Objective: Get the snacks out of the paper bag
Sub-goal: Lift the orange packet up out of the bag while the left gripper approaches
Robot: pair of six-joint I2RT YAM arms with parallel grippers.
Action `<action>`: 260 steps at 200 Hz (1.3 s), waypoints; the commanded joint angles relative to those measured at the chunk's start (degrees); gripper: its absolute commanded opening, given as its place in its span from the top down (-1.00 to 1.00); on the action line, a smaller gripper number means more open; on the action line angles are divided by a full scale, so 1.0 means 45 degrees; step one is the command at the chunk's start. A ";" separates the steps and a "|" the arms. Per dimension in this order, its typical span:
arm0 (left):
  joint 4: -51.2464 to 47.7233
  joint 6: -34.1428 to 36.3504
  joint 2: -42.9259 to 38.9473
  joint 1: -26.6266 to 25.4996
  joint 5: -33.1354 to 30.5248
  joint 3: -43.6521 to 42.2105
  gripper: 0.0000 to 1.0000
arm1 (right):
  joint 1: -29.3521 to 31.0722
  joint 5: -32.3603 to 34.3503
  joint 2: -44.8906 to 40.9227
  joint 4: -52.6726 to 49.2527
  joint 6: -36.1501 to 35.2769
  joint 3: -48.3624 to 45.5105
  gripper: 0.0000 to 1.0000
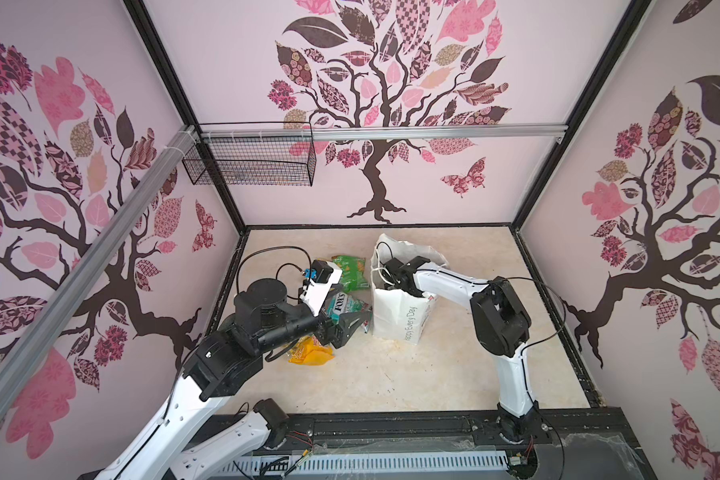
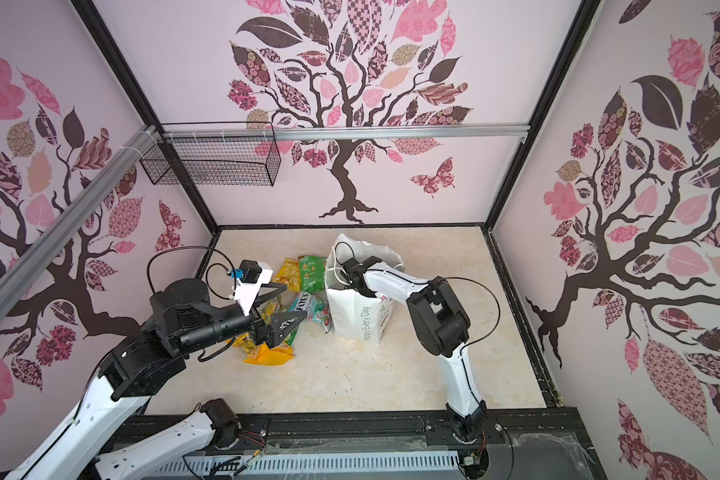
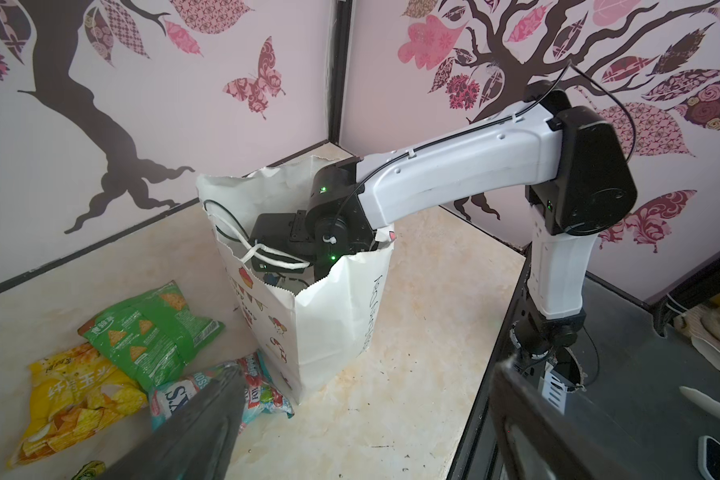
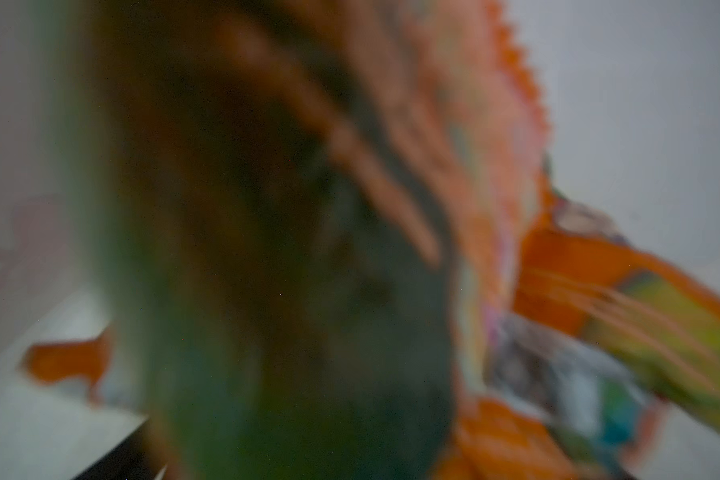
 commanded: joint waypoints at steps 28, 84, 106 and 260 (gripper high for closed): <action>0.0218 0.0163 -0.0116 -0.0024 -0.0084 -0.0398 -0.87 | 0.0113 -0.0064 0.1124 0.0397 0.0183 -0.0638 -0.97; 0.0220 0.0179 -0.0124 -0.0038 -0.0093 -0.0446 -0.87 | 0.0133 0.0057 0.0752 0.0820 0.0591 -0.0791 -0.47; 0.0234 0.0182 -0.0095 -0.0037 -0.0112 -0.0423 -0.87 | 0.0146 0.0602 0.0079 0.0698 0.0720 -0.0327 -0.20; 0.0269 0.0051 -0.0134 -0.0033 -0.0128 -0.0413 -0.87 | 0.0140 0.1628 -0.2236 0.0077 0.0978 0.1963 0.80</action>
